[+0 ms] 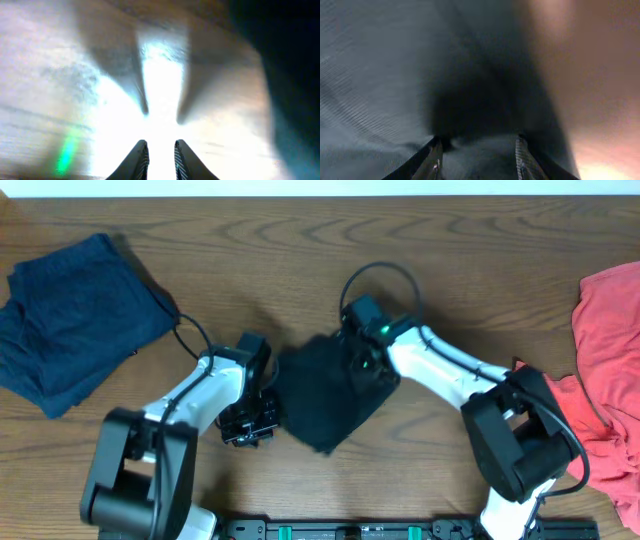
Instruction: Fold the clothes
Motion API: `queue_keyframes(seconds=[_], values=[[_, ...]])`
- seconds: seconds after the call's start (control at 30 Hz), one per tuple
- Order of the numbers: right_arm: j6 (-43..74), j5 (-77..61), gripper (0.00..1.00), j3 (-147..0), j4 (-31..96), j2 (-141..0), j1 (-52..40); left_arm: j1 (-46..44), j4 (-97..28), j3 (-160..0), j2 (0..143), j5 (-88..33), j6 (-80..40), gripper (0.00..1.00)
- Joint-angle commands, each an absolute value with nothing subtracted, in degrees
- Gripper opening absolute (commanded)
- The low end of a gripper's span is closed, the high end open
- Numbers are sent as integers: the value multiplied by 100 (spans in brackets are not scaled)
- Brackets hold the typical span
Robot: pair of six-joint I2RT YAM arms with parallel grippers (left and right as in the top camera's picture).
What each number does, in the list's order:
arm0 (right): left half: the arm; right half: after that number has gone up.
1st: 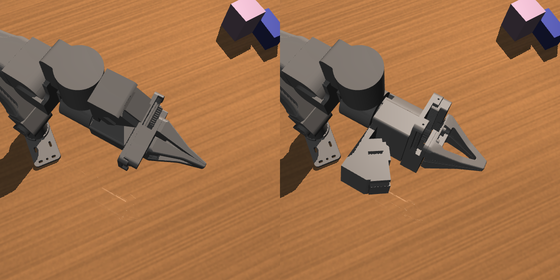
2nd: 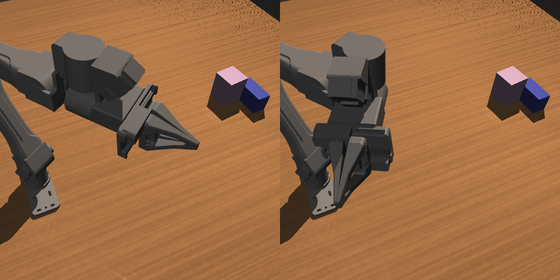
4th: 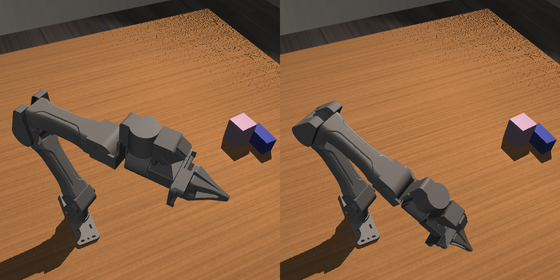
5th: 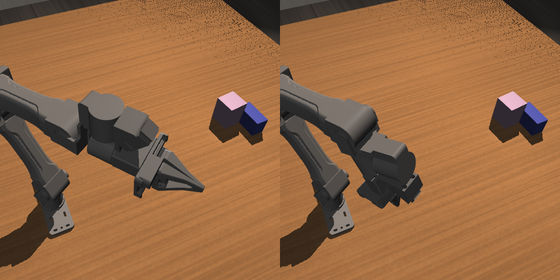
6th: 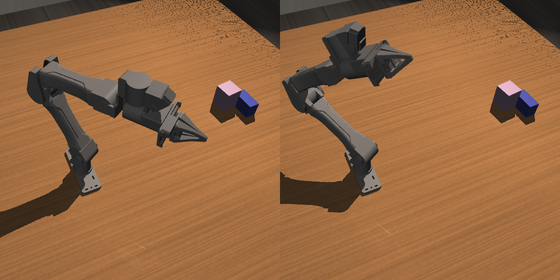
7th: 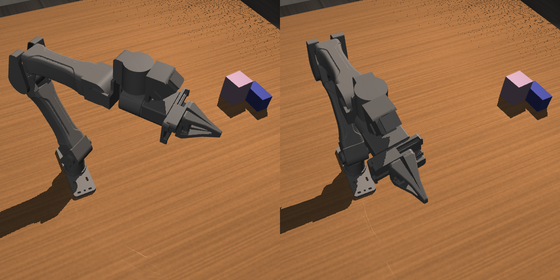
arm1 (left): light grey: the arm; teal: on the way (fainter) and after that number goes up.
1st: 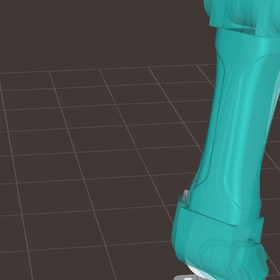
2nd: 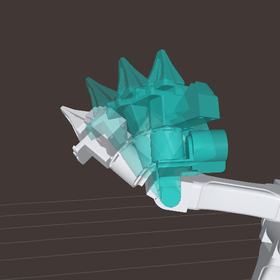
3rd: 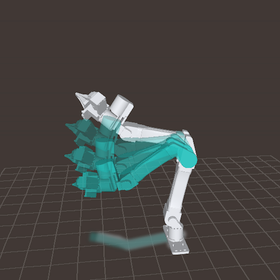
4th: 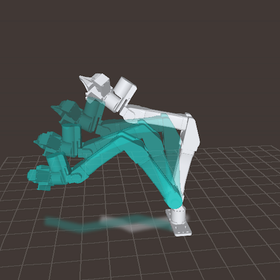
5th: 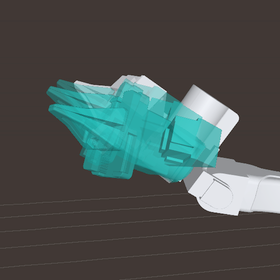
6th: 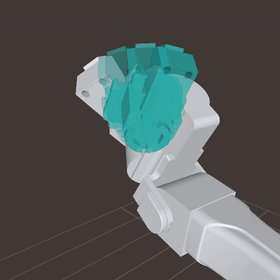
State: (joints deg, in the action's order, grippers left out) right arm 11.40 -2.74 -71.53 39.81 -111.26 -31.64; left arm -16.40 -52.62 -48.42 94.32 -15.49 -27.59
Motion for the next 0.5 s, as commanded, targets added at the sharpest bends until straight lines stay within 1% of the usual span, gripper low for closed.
queue_keyframes(seconds=[0.0, 0.03, 0.1, 0.13, 0.17, 0.2, 0.23, 0.33, 0.4, 0.47], values=[[1020, 770, 45, -7520, 4097, -11288, -2958, -1645, -5277, -4906, 8667, -1476, -2928, 21], [1020, 773, 44, -7640, 4206, -11268, -2941, -1645, -5256, -4932, 8468, -1271, -2926, 22], [1022, 775, 44, -7874, 4456, -11161, -2926, -1645, -5002, -4991, 8053, -934, -2805, 27], [1020, 775, 44, -7948, 4550, -11091, -2926, -1645, -4731, -5000, 7861, -939, -2589, 33], [1022, 812, 44, -8038, 4659, -11002, -2926, -1645, -4397, -5000, 7686, -941, -2392, 49], [1022, 856, 45, -8093, 4742, -10910, -2926, -1645, -4104, -5000, 7566, -941, -2235, 56], [1024, 908, 45, -8130, 4810, -10803, -2926, -1645, -3789, -5000, 7478, -945, -2110, 60], [1024, 926, 46, -8165, 4978, -10318, -2923, -1640, -2904, -5000, 7476, -1160, -1673, 66], [1022, 926, 50, -8165, 5092, -9955, -2912, -1621, -2458, -5002, 7669, -1317, -1487, 70], [1022, 926, 54, -8165, 5218, -9620, -2888, -1531, -2078, -5017, 7948, -1717, -1275, 71]])
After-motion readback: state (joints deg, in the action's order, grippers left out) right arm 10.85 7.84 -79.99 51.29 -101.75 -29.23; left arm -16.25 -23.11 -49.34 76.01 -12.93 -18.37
